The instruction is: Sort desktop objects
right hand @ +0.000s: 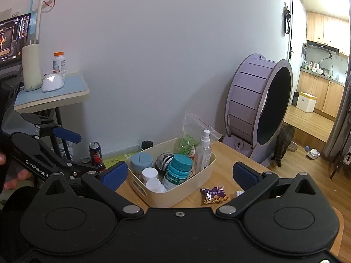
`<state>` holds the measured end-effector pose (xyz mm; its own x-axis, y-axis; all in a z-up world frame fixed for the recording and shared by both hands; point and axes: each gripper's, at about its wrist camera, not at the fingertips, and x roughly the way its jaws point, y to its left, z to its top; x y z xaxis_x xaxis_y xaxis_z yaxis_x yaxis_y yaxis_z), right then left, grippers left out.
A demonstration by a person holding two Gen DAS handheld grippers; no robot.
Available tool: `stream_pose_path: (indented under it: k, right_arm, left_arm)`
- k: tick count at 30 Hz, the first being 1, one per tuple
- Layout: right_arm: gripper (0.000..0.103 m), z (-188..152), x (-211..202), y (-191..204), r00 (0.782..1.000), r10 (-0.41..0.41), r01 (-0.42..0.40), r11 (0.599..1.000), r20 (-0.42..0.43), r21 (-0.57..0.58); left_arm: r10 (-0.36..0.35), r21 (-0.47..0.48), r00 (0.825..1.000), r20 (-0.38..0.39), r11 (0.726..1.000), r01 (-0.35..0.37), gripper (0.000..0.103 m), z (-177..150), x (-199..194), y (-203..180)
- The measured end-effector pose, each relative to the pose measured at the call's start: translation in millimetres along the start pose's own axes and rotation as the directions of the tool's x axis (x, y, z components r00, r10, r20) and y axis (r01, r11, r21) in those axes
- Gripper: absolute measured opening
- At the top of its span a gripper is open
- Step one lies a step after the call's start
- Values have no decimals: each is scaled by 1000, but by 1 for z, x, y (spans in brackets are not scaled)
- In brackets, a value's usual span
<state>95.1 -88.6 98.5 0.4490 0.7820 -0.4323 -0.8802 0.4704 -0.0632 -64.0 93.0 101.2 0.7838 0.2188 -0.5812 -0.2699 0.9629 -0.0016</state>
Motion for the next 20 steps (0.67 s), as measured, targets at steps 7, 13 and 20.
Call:
stream_pose_path:
  k: [7, 13, 20]
  right_arm:
    - [103, 1, -1, 1, 1000, 7, -7, 1000, -5, -6]
    - [103, 1, -1, 3, 1000, 24, -25, 1000, -14, -6]
    - [103, 1, -1, 5, 999, 27, -28, 1000, -18, -14]
  left_arm:
    - [3, 7, 1000, -6, 1000, -3, 103, 0, 0, -2]
    - [8, 20, 1000, -8, 1000, -8, 103, -1, 0, -4]
    - [11, 13, 1000, -14, 1000, -11, 103, 3, -4, -9]
